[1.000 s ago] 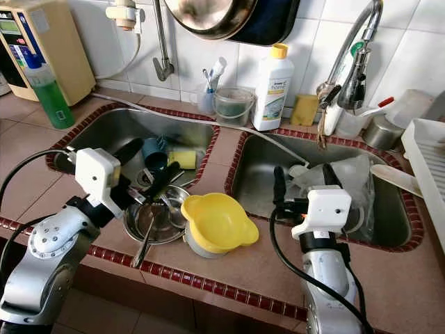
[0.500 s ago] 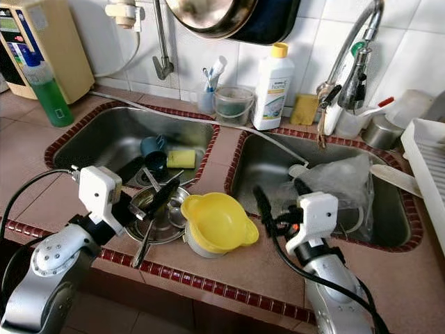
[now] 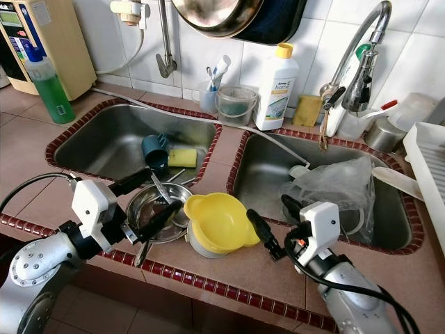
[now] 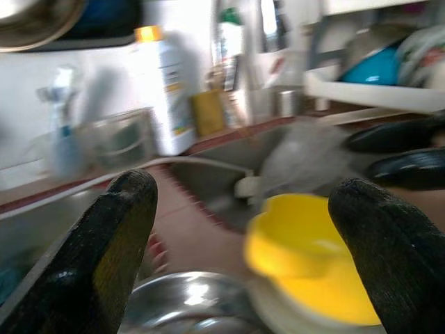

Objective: Kitchen organization

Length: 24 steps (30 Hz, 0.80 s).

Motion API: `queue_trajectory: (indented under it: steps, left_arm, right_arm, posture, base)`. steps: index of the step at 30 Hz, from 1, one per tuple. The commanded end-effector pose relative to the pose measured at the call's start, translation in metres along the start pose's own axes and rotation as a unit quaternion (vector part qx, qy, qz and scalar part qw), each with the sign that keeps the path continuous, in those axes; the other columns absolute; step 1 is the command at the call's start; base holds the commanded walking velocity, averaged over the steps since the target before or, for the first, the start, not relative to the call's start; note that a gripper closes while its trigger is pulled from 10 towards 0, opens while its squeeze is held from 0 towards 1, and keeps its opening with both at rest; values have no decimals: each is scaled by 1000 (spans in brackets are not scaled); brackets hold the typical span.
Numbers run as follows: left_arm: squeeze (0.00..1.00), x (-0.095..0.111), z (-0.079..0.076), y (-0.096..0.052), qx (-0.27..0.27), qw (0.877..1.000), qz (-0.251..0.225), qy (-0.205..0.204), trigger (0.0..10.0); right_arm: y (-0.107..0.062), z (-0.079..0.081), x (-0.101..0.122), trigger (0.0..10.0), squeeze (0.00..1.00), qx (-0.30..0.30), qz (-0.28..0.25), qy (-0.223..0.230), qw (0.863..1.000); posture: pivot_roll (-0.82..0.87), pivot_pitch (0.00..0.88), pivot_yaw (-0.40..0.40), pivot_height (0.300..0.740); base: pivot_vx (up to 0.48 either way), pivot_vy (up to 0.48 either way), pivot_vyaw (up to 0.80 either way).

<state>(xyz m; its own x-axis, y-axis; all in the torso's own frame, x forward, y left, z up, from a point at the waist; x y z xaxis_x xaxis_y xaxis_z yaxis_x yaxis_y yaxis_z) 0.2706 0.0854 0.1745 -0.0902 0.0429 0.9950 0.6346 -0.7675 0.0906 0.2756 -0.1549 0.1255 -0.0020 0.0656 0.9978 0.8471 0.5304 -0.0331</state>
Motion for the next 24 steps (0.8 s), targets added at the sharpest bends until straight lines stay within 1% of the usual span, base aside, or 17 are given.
queue_trajectory:
  steps: [1,4,5,6,8,10,12,16,19,20,22,24]
  left_arm:
    - [0,4,-10,1,-26,1000,1,5,10000]
    - [0,9,-14,3,-36,999,-5,10,10000]
    - [0,15,-14,6,-37,999,-14,11,10000]
    - [0,15,-14,6,-37,999,-14,11,10000]
    - [0,22,-15,8,-38,999,-24,13,10000]
    - [0,25,-17,10,-39,999,-27,7,10000]
    - [0,31,-24,12,-50,998,-35,8,10000]
    - [0,36,-29,15,-60,997,-41,7,10000]
    - [0,44,-32,19,-65,996,-53,6,10000]
    - [0,45,-33,20,-66,996,-55,6,10000]
    - [0,46,-34,20,-64,996,-57,7,10000]
    - [0,47,-34,20,-63,996,-57,6,10000]
  right_arm:
    - [-3,-1,6,10000,0,12,-2,3,1000]
    - [-5,-2,9,10000,0,19,0,6,1000]
    - [-5,-4,12,10000,0,21,-2,4,1000]
    - [-5,-4,12,10000,0,21,-2,4,1000]
    - [-5,-5,17,10000,0,23,-15,28,999]
    - [-4,-6,18,10000,0,24,-15,23,999]
    - [0,-4,27,10000,0,37,-26,37,998]
    - [7,-1,38,10000,0,56,-36,50,996]
    - [13,-5,40,10000,0,57,-35,45,997]
    - [14,-5,40,10000,0,59,-34,43,997]
    - [20,4,39,10000,0,63,-36,47,996]
    - [23,7,36,10000,0,64,-36,53,996]
  posture:
    - [17,20,-55,740]
    - [12,29,-57,740]
    - [12,29,-57,740]
    - [12,29,-57,740]
    - [13,33,-59,740]
    - [13,34,-59,740]
    - [7,40,-56,740]
    - [4,44,-53,740]
    - [1,47,-55,740]
    - [3,49,-57,740]
    - [7,49,-60,740]
    - [13,52,-60,740]
  base:
    - [0,0,0]
    - [0,0,0]
    - [0,0,0]
    - [0,0,0]
    - [0,0,0]
    - [0,0,0]
    - [0,0,0]
    - [0,0,0]
    - [0,0,0]
    - [0,0,0]
    - [0,0,0]
    - [0,0,0]
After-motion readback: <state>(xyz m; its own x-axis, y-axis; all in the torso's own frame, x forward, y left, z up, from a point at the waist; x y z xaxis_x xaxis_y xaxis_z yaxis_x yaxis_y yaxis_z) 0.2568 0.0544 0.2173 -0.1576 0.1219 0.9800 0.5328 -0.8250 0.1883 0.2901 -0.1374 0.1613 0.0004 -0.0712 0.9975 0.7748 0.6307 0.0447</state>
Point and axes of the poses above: a point about 5 cm out from each wrist's last joint towards the gripper, its own y axis pointing out of the wrist towards the gripper, its own x axis along the axis of the wrist's last joint, z = x × y, the point moved 6 cm from there along y, pointing out of the wrist towards the gripper, and after that the axes turned 8 degrees about -y, right-handed, at the moved point
